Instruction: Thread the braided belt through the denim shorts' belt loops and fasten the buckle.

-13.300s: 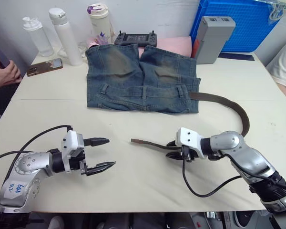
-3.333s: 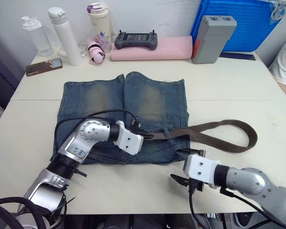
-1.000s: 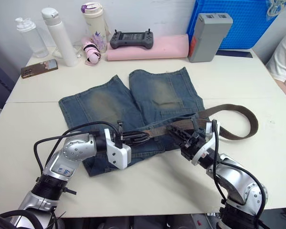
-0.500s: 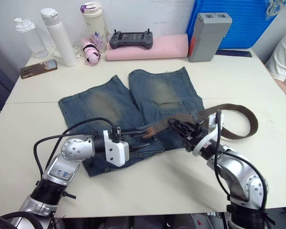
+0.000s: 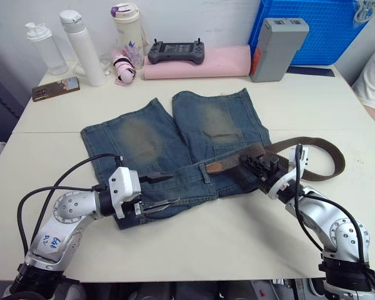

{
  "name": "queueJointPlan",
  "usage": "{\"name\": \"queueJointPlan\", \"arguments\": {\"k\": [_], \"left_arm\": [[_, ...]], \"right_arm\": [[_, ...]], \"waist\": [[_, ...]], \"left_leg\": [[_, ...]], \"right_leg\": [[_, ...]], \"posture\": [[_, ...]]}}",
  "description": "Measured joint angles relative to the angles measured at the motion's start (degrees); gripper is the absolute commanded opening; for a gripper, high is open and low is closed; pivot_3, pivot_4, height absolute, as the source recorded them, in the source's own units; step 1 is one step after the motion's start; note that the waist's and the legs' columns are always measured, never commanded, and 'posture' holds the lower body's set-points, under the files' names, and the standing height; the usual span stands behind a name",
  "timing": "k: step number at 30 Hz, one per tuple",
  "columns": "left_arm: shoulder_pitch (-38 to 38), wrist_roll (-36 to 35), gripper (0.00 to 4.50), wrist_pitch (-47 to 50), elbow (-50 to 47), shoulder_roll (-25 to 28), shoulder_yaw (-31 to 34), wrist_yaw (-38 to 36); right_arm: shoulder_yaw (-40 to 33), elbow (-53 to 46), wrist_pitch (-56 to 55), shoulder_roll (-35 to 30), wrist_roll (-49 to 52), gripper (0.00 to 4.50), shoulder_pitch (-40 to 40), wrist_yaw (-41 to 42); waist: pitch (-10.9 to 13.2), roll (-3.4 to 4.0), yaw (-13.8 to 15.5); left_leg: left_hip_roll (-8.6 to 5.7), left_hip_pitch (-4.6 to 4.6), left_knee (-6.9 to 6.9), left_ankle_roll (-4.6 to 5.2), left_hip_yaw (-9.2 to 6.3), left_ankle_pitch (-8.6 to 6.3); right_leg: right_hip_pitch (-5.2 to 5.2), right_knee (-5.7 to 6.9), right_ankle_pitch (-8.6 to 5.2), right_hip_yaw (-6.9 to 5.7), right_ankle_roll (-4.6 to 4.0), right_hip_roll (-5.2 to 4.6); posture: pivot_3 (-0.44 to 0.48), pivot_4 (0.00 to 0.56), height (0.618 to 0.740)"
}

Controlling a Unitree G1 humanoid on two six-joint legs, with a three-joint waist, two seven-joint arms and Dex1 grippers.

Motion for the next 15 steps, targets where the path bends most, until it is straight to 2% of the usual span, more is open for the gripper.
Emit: {"name": "queueJointPlan", "arguments": {"k": [8,15], "left_arm": [[-1.4,0.8,3.10,0.6,0.1,-1.4,0.0,-0.2],[-3.5,2.9,3.10,-0.7,0.9,-2.5,-0.2,-1.5]], "right_arm": [[1.5,-0.5,1.8,-0.5,-4.0,0.00,0.3,2.9],[6.3,-2.9,2.3,3.8,-9.8,0.00,0.3,2.6]], "waist": [[0.0,0.00,-0.1],[0.0,0.00,-0.4]], "left_leg": [[-0.03,0.00,0.00,0.00,0.03,0.00],[-0.03,0.00,-0.02,-0.01,0.03,0.00]], "right_leg": [[0.01,-0.02,0.00,-0.04,0.00,0.04],[-0.04,-0.02,0.00,-0.05,0.00,0.04]], "posture": [[0.000,0.150,0.714],[0.000,0.150,0.714]]}}
